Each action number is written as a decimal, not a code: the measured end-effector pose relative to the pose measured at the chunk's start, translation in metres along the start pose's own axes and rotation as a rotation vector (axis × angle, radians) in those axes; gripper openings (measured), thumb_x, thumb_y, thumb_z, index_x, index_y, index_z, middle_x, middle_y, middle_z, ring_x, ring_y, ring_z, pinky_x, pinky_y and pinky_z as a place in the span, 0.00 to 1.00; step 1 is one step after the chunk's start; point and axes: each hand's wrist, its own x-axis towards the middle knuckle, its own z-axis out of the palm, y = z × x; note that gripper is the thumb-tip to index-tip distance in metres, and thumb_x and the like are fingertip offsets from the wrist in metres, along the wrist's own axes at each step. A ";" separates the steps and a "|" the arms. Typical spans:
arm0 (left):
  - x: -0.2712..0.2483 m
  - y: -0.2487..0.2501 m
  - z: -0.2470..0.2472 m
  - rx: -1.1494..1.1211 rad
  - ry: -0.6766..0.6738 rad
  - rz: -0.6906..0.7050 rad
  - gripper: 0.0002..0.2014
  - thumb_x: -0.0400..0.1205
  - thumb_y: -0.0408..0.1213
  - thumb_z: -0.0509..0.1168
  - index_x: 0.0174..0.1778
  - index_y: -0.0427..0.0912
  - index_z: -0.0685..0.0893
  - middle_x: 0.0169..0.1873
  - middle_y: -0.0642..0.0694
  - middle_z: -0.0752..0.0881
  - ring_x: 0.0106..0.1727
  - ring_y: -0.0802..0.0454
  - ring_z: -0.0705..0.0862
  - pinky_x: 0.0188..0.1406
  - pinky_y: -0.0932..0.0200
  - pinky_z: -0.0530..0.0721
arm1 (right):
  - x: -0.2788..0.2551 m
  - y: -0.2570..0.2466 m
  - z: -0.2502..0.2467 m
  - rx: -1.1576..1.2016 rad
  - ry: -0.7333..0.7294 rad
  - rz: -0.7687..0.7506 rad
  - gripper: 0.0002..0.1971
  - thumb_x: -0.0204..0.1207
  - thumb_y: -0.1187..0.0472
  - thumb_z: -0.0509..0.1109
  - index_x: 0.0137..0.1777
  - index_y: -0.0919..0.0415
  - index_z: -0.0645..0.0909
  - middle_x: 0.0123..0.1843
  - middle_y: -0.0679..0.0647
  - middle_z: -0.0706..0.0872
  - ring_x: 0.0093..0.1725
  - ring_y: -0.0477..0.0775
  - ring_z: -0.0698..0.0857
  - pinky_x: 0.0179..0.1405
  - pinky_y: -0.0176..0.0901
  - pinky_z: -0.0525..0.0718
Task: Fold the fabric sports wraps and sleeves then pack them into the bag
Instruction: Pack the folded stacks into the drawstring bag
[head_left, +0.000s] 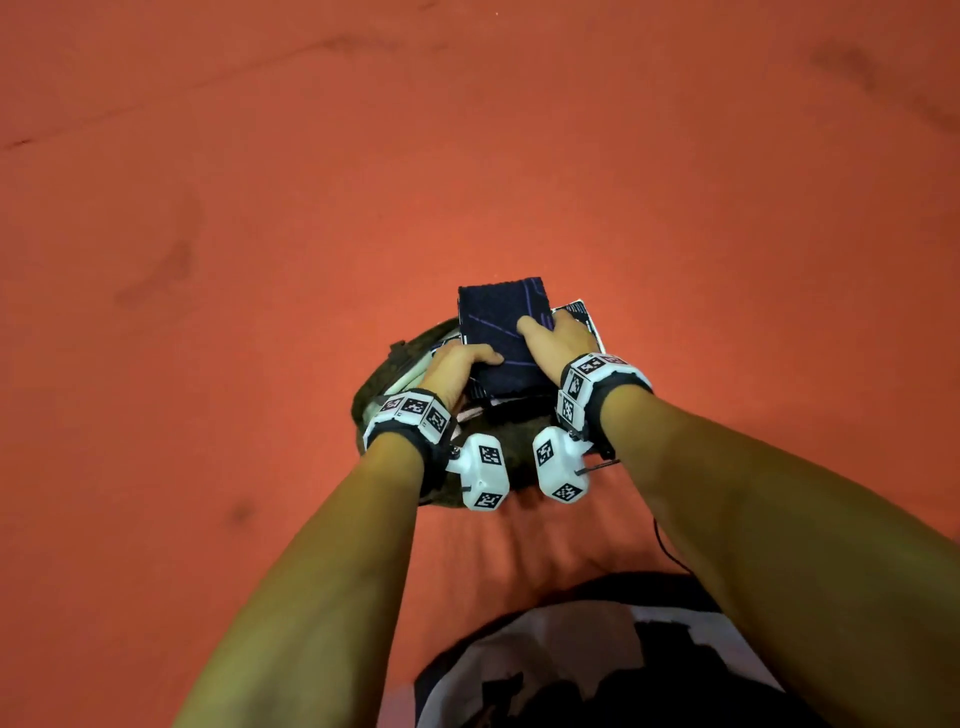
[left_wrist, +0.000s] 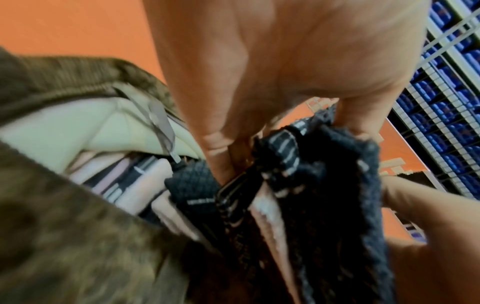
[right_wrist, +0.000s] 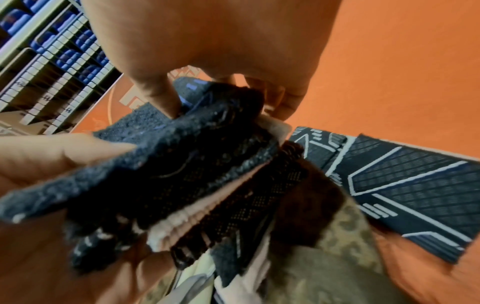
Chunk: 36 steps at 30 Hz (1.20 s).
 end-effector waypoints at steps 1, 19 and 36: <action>0.000 0.002 -0.011 -0.023 0.029 0.008 0.25 0.57 0.30 0.72 0.52 0.30 0.87 0.46 0.32 0.90 0.45 0.36 0.89 0.55 0.38 0.87 | -0.003 -0.008 0.006 -0.013 -0.009 -0.028 0.39 0.65 0.34 0.60 0.73 0.56 0.76 0.73 0.61 0.77 0.70 0.66 0.78 0.70 0.61 0.77; 0.000 -0.029 -0.109 -0.109 0.251 -0.128 0.22 0.55 0.34 0.64 0.47 0.36 0.83 0.41 0.35 0.85 0.36 0.41 0.83 0.32 0.58 0.80 | 0.010 -0.024 0.100 -0.210 -0.313 -0.114 0.21 0.66 0.30 0.67 0.48 0.44 0.74 0.66 0.57 0.79 0.59 0.62 0.82 0.57 0.55 0.80; 0.015 -0.049 -0.123 0.384 0.187 -0.127 0.25 0.62 0.55 0.69 0.57 0.62 0.80 0.55 0.50 0.89 0.52 0.44 0.89 0.59 0.45 0.87 | 0.016 0.004 0.105 -0.356 -0.144 -0.114 0.20 0.68 0.34 0.75 0.45 0.44 0.72 0.73 0.55 0.62 0.72 0.66 0.69 0.75 0.63 0.70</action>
